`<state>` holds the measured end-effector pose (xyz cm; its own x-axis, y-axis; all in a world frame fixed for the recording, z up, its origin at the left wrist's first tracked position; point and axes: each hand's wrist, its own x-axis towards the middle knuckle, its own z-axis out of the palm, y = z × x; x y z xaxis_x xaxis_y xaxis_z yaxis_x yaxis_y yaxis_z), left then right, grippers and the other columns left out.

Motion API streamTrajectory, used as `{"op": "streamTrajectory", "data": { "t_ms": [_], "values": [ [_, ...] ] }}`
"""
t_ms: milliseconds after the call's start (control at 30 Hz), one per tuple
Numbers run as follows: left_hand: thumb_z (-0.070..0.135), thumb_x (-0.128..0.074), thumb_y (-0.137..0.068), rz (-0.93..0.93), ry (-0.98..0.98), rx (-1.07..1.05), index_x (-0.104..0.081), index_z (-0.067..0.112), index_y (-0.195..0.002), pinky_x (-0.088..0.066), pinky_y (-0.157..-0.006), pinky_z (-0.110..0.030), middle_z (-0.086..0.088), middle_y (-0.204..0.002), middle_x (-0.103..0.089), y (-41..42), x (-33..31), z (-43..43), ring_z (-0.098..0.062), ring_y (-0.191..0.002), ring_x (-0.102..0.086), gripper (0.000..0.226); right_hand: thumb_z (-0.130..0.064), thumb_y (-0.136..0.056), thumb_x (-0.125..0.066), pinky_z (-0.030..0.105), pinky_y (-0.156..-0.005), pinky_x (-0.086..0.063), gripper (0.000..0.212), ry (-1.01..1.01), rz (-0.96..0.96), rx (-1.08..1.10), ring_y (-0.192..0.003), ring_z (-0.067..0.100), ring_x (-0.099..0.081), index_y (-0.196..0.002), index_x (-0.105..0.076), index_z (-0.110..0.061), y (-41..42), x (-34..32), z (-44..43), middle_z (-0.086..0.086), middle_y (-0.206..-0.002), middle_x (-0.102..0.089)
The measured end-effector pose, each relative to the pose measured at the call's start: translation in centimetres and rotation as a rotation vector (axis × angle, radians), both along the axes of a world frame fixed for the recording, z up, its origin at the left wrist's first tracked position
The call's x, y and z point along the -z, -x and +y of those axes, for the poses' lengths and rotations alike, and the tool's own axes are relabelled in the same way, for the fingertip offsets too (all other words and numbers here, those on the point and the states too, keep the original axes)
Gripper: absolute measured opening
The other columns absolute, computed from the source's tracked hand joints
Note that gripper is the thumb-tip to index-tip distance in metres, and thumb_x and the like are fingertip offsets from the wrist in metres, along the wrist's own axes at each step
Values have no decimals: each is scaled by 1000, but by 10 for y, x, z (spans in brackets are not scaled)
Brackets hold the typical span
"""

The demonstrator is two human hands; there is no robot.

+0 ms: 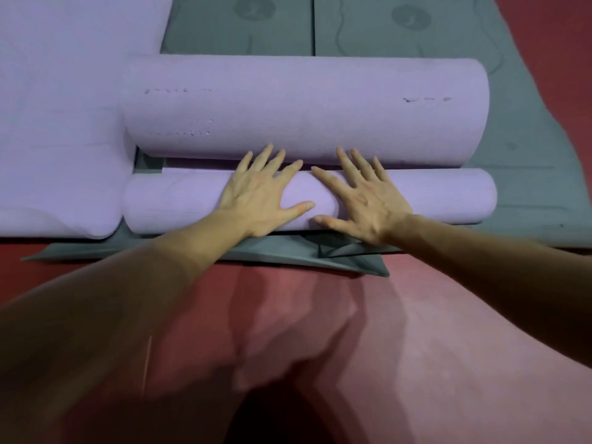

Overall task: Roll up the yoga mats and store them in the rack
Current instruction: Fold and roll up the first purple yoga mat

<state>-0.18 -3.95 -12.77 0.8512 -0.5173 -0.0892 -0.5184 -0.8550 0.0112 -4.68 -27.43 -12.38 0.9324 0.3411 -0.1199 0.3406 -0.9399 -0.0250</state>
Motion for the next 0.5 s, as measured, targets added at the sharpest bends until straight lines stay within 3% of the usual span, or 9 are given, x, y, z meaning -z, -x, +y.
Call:
{"op": "streamTrajectory", "data": {
  "t_ms": [133,333,500],
  "values": [
    [81,-10,-86,-33,56,40,-15,36,-162,-8,-127,-49,-6,-169,-20,7,2,2,-24,-156,-18,89,-87,-83,-12,59,-125,-12,92,-1,21,26,-159,37,-3,-163,-12,-42,-18,-4,-2,16,-172,-1],
    [87,-52,-76,17,-20,66,1,36,-162,-13,-125,-53,-4,-171,-10,0,4,6,-28,-156,-14,113,-88,-82,-14,56,-127,-6,94,-23,39,35,-159,34,3,-163,-12,-42,-23,-5,-3,14,-173,2],
    [87,-57,-73,-34,-31,112,-18,25,-161,-38,-110,-49,-10,-155,-44,-10,-5,3,-34,-131,-48,115,-89,-82,-20,53,-128,-9,95,-19,54,3,-159,34,-2,-163,-11,-41,-11,-11,-16,18,-172,-3]
  ]
}}
